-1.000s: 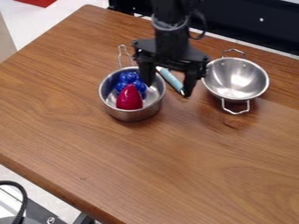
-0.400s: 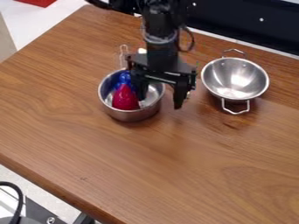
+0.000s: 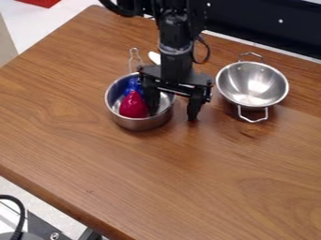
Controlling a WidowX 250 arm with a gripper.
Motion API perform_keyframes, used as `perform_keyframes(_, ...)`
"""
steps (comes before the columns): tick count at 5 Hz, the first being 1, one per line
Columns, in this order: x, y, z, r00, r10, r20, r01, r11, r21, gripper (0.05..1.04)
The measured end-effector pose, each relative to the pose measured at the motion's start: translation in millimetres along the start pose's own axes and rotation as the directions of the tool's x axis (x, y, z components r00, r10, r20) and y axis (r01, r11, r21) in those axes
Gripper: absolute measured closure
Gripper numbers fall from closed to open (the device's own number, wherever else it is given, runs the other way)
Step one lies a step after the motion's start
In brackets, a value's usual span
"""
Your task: Move the pot to the left side of the table
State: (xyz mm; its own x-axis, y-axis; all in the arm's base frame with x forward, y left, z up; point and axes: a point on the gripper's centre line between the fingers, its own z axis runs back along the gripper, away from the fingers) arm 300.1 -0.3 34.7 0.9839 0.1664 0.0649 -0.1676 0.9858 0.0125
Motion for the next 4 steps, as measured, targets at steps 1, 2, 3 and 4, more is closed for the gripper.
perform_keyframes(1, -1.8, 2.6, -2.1, 1.0, 0.002, 0.011, -0.002, 1.0, -0.013, 0.394)
perform_keyframes(2, -9.6, 9.0, -1.3, 1.0, -0.006, 0.003, 0.006, 1.0, -0.004, 0.677)
perform_keyframes(3, -15.9, 13.0, 0.7, 0.999, -0.044, 0.005, 0.044, 0.999, 0.017, 0.893)
perform_keyframes(4, -21.1, 13.0, 4.0, 0.991, -0.135, 0.021, 0.133, 0.988, 0.081, 1.003)
